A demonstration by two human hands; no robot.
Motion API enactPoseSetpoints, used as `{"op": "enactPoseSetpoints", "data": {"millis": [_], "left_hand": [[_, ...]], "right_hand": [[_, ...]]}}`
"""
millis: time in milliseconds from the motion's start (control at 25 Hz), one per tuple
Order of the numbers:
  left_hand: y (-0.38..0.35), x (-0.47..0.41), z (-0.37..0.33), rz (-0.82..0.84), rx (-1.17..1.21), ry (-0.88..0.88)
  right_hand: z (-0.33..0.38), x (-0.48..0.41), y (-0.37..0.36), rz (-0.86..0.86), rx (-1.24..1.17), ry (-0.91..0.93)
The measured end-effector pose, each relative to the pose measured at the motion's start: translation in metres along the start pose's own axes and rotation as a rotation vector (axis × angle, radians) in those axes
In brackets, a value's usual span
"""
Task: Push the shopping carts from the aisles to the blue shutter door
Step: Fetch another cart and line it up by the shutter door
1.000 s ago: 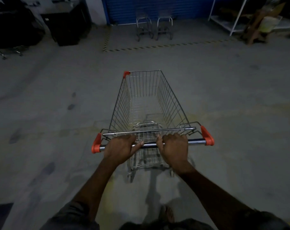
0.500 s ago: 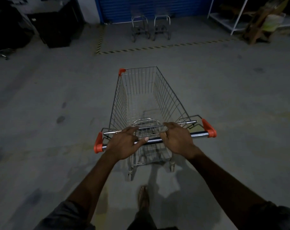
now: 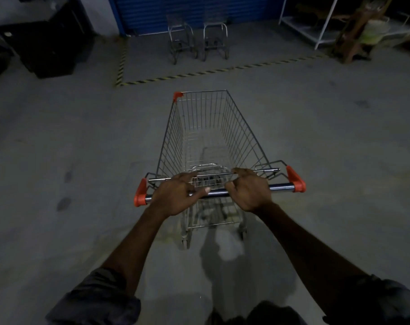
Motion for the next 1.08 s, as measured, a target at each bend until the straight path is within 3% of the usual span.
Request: {"op": "enactPoseSetpoints", "data": {"millis": [160, 400, 720, 880, 1080], "left_hand": [[0.014, -0.078, 0.047, 0.010, 0.004, 0.006], [0.030, -0.188, 0.081, -0.036, 0.029, 0.057], [0.052, -0.331, 0.124, -0.037, 0.039, 0.232], [0.064, -0.395, 0.165, 0.012, 0.066, 0.269], [0.091, -0.470, 0.240, -0.008, 0.189, 0.293]], "right_hand": [[-0.012, -0.085, 0.008, 0.030, -0.027, 0.012], [-0.057, -0.206, 0.013, -0.098, -0.002, 0.101], [-0.120, -0.374, 0.032, -0.102, -0.005, 0.201], [-0.127, -0.456, 0.048, -0.040, 0.016, 0.221], [-0.116, -0.571, 0.054, -0.099, 0.028, 0.269]]}}
Point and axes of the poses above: each hand's wrist, its own x-axis away from the middle knuckle, its own y-axis out of the back of the hand, z = x × y, the point moved 5 cm from there along -x, towards the middle knuckle, and after that the axes turned 10 degrees about z, right-handed, at the moved point
